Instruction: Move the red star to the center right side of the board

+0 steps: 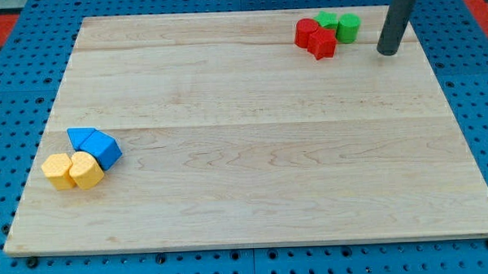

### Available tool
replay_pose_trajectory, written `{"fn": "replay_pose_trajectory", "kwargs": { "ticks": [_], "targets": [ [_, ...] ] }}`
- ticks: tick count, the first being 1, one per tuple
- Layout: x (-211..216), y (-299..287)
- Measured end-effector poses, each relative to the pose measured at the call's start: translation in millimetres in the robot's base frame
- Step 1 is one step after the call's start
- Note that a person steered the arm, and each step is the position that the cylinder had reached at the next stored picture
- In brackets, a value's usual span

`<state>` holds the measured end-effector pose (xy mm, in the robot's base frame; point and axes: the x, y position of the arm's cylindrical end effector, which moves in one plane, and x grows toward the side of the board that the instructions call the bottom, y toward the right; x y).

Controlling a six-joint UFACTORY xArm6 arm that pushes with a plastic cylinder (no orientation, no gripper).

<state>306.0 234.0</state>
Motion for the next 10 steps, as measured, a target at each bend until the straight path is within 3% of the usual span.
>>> {"fn": "replay_pose_trajectory", "kwargs": {
  "ticks": [1, 3, 5, 6, 7, 9, 10],
  "targets": [
    [-5.7, 5.7],
    [-62.9, 6.2],
    [-84.3, -102.7],
    [-4.5, -139.2],
    [33.7, -139.1],
    [39.1, -129.4],
    [13.7, -127.5]
  ]
}}
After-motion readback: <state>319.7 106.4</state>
